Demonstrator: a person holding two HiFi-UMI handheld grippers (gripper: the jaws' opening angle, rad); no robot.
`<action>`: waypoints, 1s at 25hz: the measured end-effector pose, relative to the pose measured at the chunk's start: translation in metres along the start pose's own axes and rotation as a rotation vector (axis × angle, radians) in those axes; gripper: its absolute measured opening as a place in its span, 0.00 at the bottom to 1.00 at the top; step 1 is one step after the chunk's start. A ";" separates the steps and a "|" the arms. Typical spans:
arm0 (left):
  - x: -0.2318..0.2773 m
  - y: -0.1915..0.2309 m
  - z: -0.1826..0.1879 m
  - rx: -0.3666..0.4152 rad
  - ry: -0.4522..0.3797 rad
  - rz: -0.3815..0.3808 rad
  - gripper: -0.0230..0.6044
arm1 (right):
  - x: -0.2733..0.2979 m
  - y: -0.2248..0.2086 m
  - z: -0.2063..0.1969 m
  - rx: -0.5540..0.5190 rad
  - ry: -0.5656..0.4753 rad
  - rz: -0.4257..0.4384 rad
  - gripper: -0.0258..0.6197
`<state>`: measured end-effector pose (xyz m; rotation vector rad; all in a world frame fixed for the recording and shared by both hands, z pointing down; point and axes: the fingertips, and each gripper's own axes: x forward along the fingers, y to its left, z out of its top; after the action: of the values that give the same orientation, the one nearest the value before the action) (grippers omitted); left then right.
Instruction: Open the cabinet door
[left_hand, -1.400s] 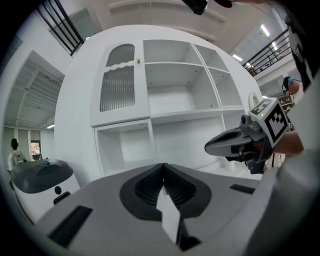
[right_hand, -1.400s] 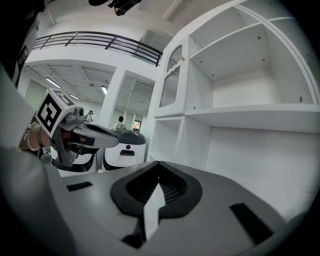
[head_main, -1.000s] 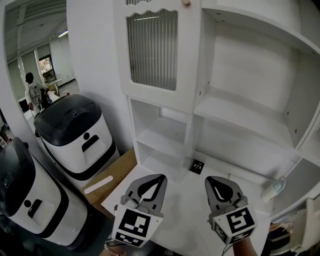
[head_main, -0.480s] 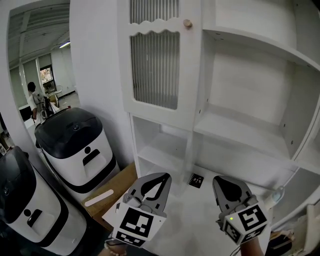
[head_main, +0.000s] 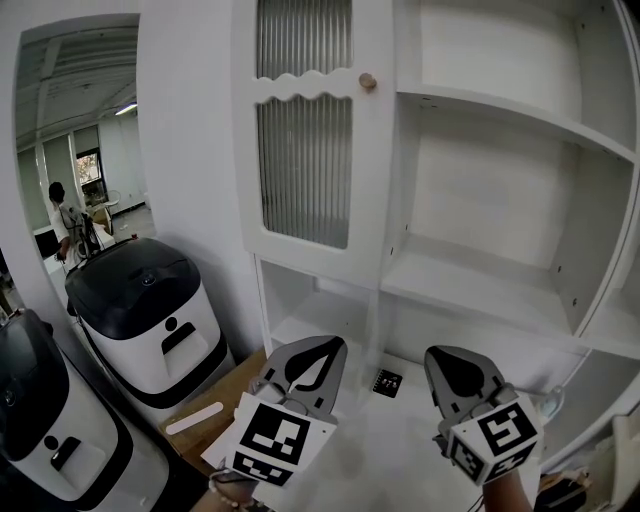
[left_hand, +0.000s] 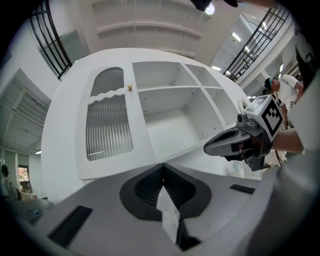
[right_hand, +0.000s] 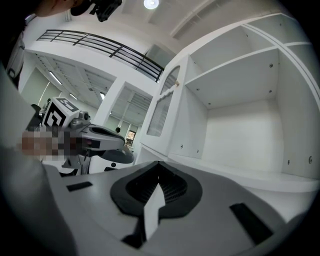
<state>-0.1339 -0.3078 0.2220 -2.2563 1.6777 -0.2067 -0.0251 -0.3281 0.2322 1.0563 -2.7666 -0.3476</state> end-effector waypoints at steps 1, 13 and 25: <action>0.003 0.002 0.004 0.004 -0.008 -0.002 0.04 | 0.001 -0.002 0.006 0.000 -0.013 -0.005 0.04; 0.030 0.015 0.045 0.083 -0.074 -0.019 0.04 | 0.008 -0.021 0.030 -0.051 -0.088 0.002 0.04; 0.053 0.037 0.095 0.143 -0.142 0.004 0.04 | 0.005 -0.040 0.058 -0.060 -0.110 -0.013 0.04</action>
<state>-0.1228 -0.3521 0.1163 -2.1110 1.5435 -0.1569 -0.0165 -0.3512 0.1663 1.0727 -2.8260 -0.5008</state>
